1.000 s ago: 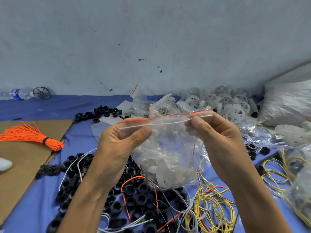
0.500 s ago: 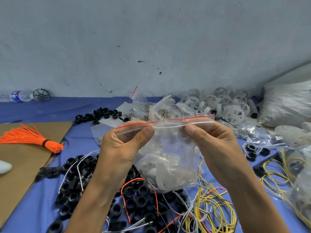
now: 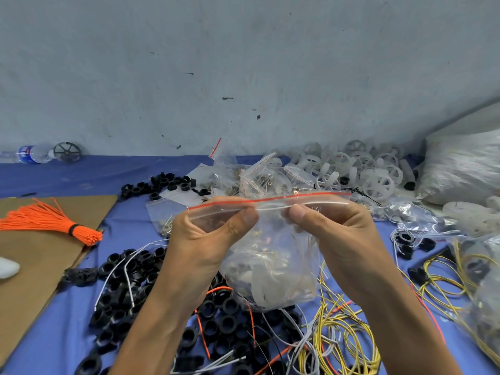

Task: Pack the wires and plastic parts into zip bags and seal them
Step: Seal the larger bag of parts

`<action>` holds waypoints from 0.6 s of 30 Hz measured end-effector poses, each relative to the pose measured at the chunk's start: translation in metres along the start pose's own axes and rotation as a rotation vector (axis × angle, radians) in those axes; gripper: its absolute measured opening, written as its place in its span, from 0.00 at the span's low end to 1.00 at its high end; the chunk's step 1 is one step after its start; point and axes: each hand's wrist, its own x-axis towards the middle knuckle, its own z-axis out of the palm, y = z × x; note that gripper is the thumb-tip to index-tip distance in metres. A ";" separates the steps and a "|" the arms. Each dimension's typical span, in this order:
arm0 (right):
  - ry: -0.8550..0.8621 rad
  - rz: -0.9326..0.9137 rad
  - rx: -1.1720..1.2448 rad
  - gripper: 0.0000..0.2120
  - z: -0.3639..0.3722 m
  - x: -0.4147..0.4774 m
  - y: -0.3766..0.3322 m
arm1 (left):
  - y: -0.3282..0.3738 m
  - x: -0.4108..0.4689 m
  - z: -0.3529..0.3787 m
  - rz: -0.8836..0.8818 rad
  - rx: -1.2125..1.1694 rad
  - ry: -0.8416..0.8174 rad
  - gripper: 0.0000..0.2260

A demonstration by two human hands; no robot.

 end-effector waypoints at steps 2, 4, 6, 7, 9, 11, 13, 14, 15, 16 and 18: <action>0.011 0.011 0.017 0.06 0.000 0.000 0.000 | 0.001 0.000 0.002 0.022 0.013 0.006 0.14; 0.020 0.016 0.026 0.05 0.000 0.000 0.000 | 0.001 0.000 0.003 0.038 0.023 0.006 0.13; 0.024 0.015 0.031 0.04 0.000 -0.001 0.000 | 0.001 -0.001 0.003 0.042 0.042 -0.008 0.12; 0.026 0.014 0.034 0.03 0.000 -0.001 0.000 | 0.001 -0.001 0.003 0.042 0.056 -0.017 0.12; 0.032 0.013 0.035 0.03 0.000 -0.001 0.000 | 0.001 -0.002 0.002 0.042 0.087 -0.027 0.12; 0.038 0.012 0.038 0.03 0.001 -0.001 0.000 | 0.002 -0.002 0.001 0.039 0.126 -0.045 0.13; 0.032 0.007 0.045 0.04 0.001 -0.001 0.001 | 0.001 -0.002 0.001 0.048 0.160 -0.085 0.10; 0.027 0.006 0.051 0.05 0.001 -0.001 0.001 | 0.002 -0.003 0.003 0.062 0.168 -0.101 0.07; 0.024 0.005 0.056 0.05 0.001 -0.001 0.002 | 0.003 -0.003 0.005 0.071 0.175 -0.112 0.06; 0.025 0.001 0.056 0.05 0.000 -0.001 0.002 | 0.004 -0.004 0.007 0.075 0.179 -0.120 0.06; 0.038 -0.009 0.043 0.05 0.000 0.000 0.003 | 0.004 -0.004 0.010 0.076 0.187 -0.124 0.07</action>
